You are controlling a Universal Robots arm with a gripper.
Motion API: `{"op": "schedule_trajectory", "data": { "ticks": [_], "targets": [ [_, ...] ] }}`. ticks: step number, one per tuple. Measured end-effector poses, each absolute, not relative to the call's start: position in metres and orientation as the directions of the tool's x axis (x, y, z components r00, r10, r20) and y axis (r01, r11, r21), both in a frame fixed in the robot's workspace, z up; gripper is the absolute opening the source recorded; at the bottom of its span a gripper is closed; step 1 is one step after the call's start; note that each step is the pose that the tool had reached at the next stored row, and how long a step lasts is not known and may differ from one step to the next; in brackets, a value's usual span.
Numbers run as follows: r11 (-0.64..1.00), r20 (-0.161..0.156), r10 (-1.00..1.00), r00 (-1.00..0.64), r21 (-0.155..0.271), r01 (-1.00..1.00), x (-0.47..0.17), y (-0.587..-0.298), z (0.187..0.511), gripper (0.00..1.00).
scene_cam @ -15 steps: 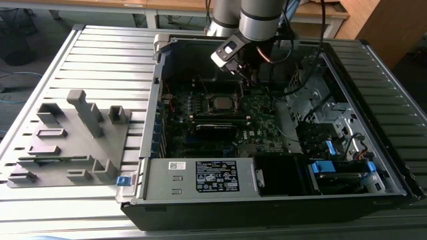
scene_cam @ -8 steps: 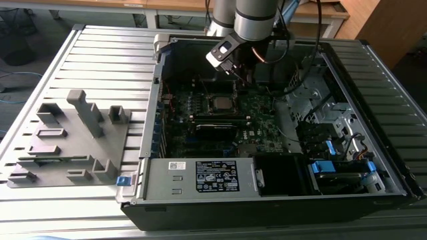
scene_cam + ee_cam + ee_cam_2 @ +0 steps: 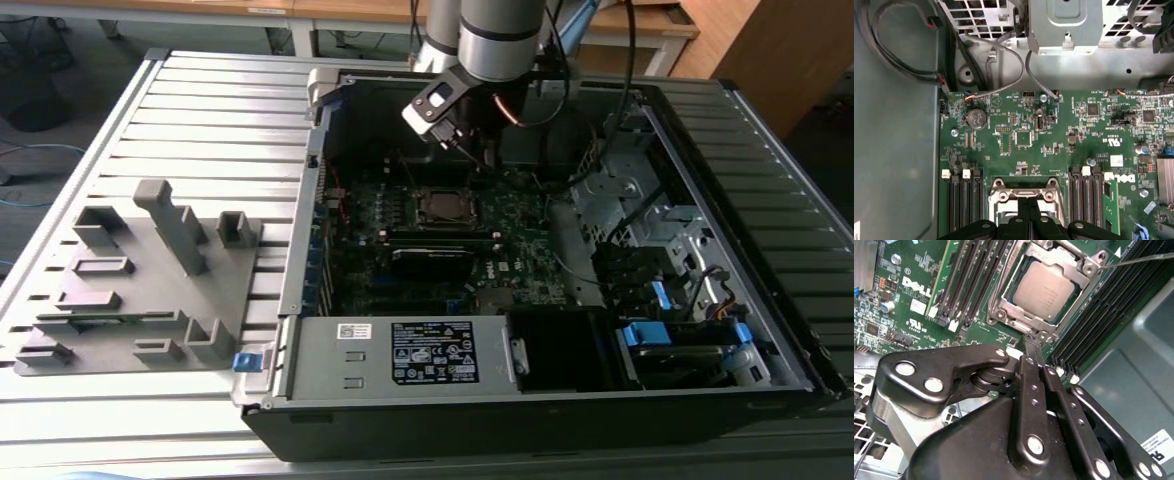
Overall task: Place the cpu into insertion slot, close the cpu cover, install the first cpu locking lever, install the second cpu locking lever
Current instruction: 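Close the cpu cover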
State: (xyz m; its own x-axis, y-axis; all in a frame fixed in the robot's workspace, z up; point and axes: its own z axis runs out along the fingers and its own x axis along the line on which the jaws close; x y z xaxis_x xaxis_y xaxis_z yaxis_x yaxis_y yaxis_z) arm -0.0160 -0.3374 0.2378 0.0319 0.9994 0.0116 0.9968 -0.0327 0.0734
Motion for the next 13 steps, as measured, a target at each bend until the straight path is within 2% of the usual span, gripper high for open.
{"op": "schedule_trajectory", "data": {
  "ticks": [13],
  "targets": [
    [-0.033,0.012,0.999,0.032,0.073,0.997,-0.019,-0.3374,0.2378,0.11]
  ]
}}
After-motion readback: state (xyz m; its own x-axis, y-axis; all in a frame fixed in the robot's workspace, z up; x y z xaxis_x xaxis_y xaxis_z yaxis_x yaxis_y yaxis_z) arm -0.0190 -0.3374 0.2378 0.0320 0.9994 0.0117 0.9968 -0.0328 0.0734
